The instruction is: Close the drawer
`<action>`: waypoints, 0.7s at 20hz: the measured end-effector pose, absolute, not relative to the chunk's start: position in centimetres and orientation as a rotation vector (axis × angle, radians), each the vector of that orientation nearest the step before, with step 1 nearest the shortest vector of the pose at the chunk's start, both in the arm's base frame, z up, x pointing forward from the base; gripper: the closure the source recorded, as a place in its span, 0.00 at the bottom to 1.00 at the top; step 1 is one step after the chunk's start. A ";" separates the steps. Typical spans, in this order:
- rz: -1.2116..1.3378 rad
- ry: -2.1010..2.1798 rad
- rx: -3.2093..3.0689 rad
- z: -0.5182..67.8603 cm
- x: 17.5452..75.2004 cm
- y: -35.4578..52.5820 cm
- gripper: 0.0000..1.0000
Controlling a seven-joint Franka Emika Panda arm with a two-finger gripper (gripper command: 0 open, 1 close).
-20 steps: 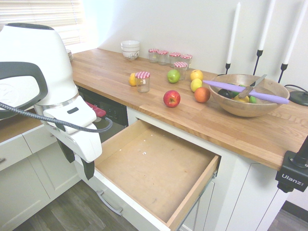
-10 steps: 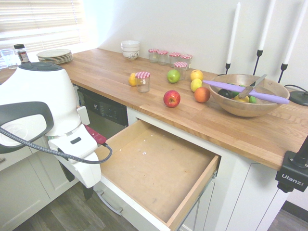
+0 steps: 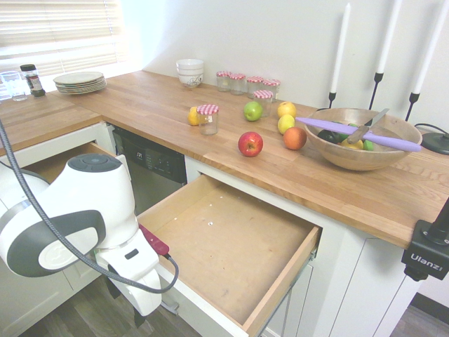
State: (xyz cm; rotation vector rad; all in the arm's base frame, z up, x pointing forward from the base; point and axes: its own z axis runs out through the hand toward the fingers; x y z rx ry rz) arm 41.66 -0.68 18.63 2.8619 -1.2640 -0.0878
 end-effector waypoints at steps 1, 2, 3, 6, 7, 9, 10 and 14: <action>-0.095 -1.260 2.864 17.9 42.0 -0.8 0.00; -0.103 -1.259 2.865 17.3 42.3 -0.8 0.00; -0.110 -1.258 2.865 16.8 42.6 -0.9 0.00; -0.107 -1.253 2.867 15.6 43.4 -1.0 1.00; -0.095 -1.248 2.870 15.3 43.6 -1.0 1.00; -0.079 -1.239 2.875 14.7 43.8 -0.8 1.00; -0.074 -1.235 2.876 14.4 43.8 -0.7 1.00; -0.078 -1.221 2.884 13.8 43.6 -0.1 1.00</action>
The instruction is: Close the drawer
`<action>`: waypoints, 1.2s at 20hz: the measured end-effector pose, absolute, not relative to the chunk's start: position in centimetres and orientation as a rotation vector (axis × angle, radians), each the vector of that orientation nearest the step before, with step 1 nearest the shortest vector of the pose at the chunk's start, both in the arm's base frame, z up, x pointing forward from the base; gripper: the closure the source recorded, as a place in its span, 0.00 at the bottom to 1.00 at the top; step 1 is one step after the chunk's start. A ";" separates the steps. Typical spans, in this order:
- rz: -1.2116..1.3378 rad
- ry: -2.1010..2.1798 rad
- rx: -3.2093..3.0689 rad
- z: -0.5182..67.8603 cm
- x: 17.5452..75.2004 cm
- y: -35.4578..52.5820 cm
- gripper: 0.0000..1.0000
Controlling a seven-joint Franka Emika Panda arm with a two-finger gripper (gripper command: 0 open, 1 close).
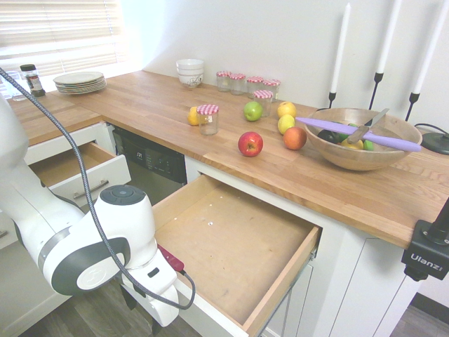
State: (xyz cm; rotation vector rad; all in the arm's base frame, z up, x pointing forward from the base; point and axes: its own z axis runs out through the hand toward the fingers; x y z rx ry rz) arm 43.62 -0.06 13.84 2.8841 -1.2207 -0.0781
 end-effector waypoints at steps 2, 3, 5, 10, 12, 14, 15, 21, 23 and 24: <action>-0.076 -1.218 2.889 13.8 43.6 0.0 1.00; -0.075 -1.217 2.890 13.8 43.6 0.1 1.00; -0.076 -1.216 2.889 13.7 43.6 0.0 1.00; -0.076 -1.211 2.888 13.6 43.6 0.1 1.00; -0.074 -1.212 2.889 13.6 43.6 0.2 1.00; -0.074 -1.216 2.888 13.6 43.6 0.2 1.00; -0.074 -1.218 2.888 13.6 43.6 0.2 1.00; -0.065 -1.229 2.888 13.4 43.5 0.2 1.00; -0.069 -1.223 2.889 13.2 43.5 0.4 1.00; -0.067 -1.223 2.890 13.2 43.4 0.4 1.00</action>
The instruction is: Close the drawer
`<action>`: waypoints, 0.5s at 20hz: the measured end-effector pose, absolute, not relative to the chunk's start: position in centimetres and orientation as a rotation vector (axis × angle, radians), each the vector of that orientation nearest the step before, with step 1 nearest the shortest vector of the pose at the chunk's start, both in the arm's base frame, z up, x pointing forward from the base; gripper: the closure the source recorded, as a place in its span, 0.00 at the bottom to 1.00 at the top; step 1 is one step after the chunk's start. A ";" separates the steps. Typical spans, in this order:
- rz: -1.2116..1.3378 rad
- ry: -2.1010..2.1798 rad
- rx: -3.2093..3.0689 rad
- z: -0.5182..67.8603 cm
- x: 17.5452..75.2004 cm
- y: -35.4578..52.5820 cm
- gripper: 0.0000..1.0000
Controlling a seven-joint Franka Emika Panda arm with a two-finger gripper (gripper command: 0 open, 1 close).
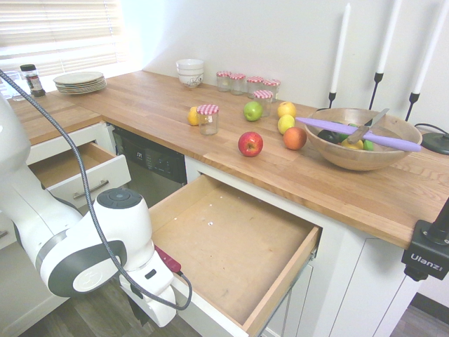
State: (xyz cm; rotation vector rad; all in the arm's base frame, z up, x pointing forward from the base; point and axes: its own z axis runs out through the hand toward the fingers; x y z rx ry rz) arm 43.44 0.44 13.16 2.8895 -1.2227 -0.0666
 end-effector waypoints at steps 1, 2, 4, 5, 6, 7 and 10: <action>-0.054 -1.225 2.892 13.1 43.5 0.5 1.00; -0.030 -1.228 2.896 13.1 43.6 0.5 1.00; 0.005 -1.233 2.901 12.8 43.8 0.5 1.00; 0.014 -1.240 2.901 12.6 43.8 0.5 1.00; 0.028 -1.246 2.901 12.5 43.9 0.5 1.00; 0.050 -1.250 2.904 12.5 44.0 0.5 1.00; 0.116 -1.276 2.908 12.4 44.8 0.4 1.00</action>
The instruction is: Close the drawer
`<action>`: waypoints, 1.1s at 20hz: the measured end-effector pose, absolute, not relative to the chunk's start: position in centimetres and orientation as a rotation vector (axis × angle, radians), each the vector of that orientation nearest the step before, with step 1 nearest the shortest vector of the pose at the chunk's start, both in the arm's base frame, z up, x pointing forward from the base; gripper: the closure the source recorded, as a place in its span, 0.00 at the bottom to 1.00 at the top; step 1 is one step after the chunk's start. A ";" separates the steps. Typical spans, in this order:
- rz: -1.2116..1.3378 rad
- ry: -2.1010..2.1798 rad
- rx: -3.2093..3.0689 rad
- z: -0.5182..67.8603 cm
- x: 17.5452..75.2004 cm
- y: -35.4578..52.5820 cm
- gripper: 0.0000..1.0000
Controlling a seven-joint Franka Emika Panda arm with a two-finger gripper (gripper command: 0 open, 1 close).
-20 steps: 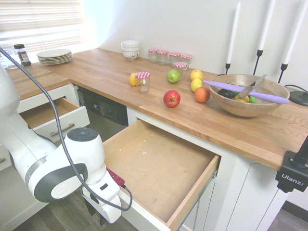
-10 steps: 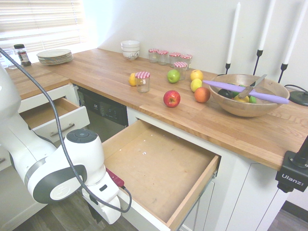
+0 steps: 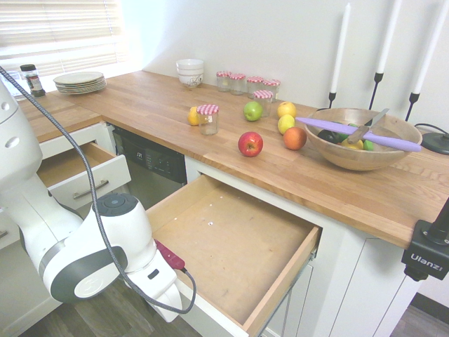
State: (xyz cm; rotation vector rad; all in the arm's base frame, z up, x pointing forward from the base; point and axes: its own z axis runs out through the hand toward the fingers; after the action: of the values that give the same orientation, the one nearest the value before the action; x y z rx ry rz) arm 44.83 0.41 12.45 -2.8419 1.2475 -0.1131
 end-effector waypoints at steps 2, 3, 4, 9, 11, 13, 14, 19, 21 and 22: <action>-0.147 1.249 -2.831 12.5 45.4 0.4 1.00; -0.163 1.251 -2.826 12.6 45.7 0.3 1.00; -0.177 1.254 -2.821 12.7 46.1 0.3 1.00; -0.237 1.281 -2.798 12.8 48.5 -0.7 1.00; -0.249 1.290 -2.794 12.6 49.6 -1.1 1.00; -0.263 1.292 -2.788 12.4 51.0 -1.4 1.00; -0.269 1.292 -2.785 12.3 51.7 -1.5 1.00; -0.292 1.286 -2.777 12.0 55.7 -1.7 1.00; -0.299 1.280 -2.774 12.2 57.4 -1.6 1.00; -0.304 1.276 -2.772 12.3 58.3 -1.6 1.00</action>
State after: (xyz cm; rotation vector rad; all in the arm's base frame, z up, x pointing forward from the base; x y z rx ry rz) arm 58.28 -1.58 12.32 -2.7718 1.2761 -0.3039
